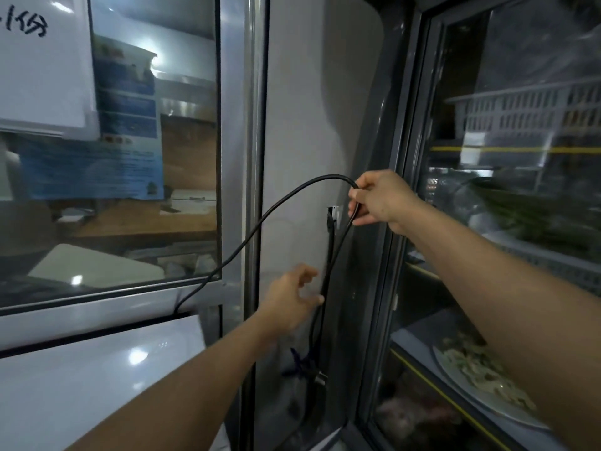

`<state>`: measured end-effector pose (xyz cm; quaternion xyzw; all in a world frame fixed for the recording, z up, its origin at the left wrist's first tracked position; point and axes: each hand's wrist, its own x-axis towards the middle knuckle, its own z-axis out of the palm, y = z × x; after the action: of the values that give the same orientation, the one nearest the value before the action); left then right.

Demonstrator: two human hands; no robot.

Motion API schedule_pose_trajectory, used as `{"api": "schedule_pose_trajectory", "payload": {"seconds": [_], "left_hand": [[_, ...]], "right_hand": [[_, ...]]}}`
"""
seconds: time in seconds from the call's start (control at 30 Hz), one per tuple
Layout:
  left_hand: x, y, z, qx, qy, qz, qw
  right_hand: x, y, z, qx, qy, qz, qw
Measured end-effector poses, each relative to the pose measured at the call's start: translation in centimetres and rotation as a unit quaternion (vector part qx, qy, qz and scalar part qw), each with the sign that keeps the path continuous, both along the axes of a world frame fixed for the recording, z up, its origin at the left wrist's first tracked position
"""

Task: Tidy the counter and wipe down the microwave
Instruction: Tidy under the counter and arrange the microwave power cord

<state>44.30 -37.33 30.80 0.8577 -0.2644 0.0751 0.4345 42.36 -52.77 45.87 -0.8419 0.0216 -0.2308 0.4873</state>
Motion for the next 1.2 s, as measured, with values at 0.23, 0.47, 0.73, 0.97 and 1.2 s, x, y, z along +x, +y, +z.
{"api": "schedule_pose_trajectory", "payload": {"seconds": [0.23, 0.47, 0.73, 0.97, 1.2], "left_hand": [[0.2, -2.3, -1.8, -0.091, 0.065, 0.055, 0.992], [2.3, 1.8, -1.7, -0.142, 0.042, 0.151, 0.977], [5.1, 6.8, 0.3, -0.043, -0.025, 0.25, 0.967], [7.8, 7.0, 0.5, -0.012, -0.007, 0.179, 0.984], [9.3, 7.7, 0.5, -0.035, -0.016, 0.159, 0.987]], "right_hand": [[1.2, -1.0, -0.1, 0.016, -0.016, 0.003, 1.0], [2.5, -2.7, -2.4, 0.071, -0.038, 0.024, 0.996], [2.9, -2.9, -4.7, 0.132, -0.074, 0.014, 0.988], [2.9, -2.6, -5.9, 0.14, -0.089, -0.013, 0.986], [2.7, -2.5, -7.5, 0.155, -0.101, -0.05, 0.981]]}}
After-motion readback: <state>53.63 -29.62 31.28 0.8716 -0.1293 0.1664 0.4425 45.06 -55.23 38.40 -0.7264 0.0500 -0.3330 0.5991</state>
